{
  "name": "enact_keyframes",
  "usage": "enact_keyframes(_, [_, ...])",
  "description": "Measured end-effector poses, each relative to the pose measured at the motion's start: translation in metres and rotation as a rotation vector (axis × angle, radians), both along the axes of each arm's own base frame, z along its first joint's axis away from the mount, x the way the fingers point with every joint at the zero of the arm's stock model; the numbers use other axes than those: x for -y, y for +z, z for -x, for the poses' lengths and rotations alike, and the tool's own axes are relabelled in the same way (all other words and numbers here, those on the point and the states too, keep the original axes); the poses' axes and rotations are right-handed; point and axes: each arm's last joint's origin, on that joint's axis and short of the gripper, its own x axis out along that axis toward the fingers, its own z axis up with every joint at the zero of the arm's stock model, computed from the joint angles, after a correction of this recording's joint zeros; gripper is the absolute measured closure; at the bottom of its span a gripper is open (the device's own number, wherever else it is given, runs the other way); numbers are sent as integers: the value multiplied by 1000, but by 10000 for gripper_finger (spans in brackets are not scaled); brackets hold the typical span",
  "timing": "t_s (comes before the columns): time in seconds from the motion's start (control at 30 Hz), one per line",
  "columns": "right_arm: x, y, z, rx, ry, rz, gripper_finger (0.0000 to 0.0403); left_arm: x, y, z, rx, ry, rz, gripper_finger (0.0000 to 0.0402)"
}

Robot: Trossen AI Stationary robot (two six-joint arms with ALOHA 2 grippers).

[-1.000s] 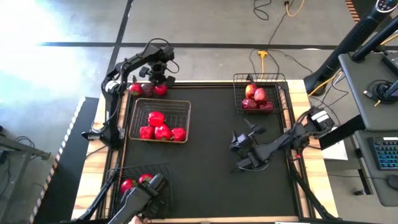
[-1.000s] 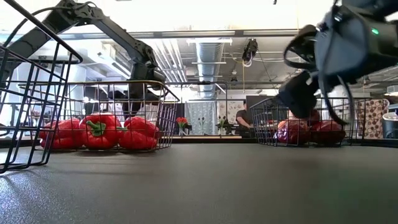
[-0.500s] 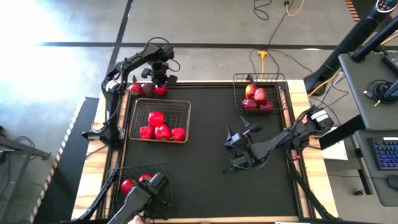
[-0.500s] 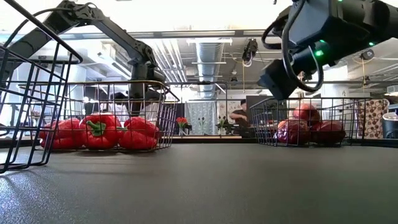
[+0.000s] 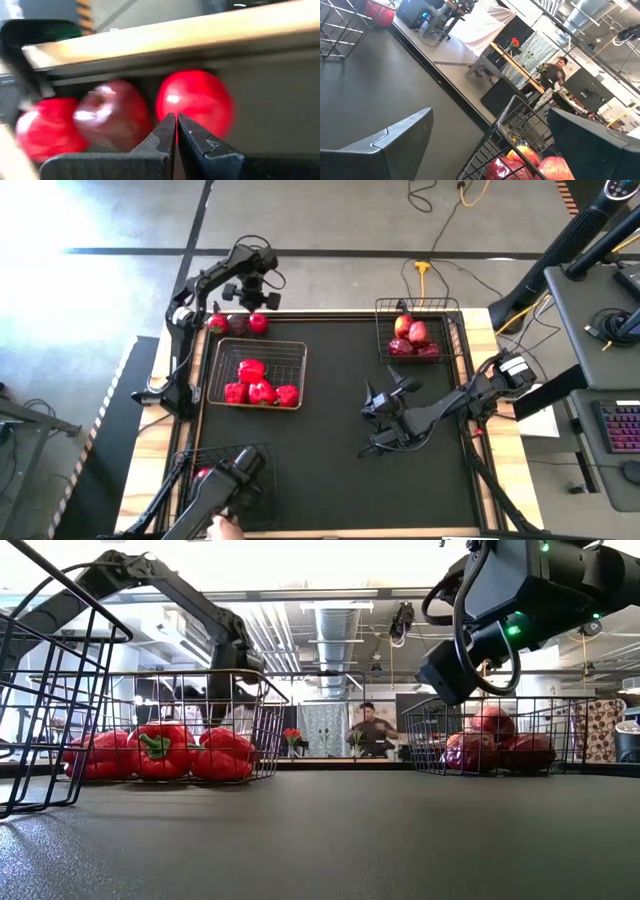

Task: Sort produce into baskets
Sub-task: Move the tomato from the top left to the top center of the table

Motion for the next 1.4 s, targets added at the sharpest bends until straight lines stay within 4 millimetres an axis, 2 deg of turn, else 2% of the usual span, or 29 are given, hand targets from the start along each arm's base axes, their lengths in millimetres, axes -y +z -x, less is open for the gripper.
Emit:
enact_keyframes(0.17, [1,-3,2,-9,0,-33,19,-7,-7,8,-126,21,-63,402])
enact_keyframes(0.57, [2,-8,6,-9,-2,-49,19,-22,-2,33,-152,72,-77,402])
enact_keyframes(0.8, [2,-9,6,-5,-2,-51,19,-21,1,56,-334,106,-49,401])
enact_keyframes(1.0, [2,-9,5,6,-2,-56,19,-21,-19,64,-223,107,151,401])
enact_keyframes(1.27, [6,-11,5,34,-19,-73,19,-28,-30,67,-198,98,203,401])
enact_keyframes(1.4, [12,-12,5,29,-42,-78,19,-28,-33,62,-55,80,280,401])
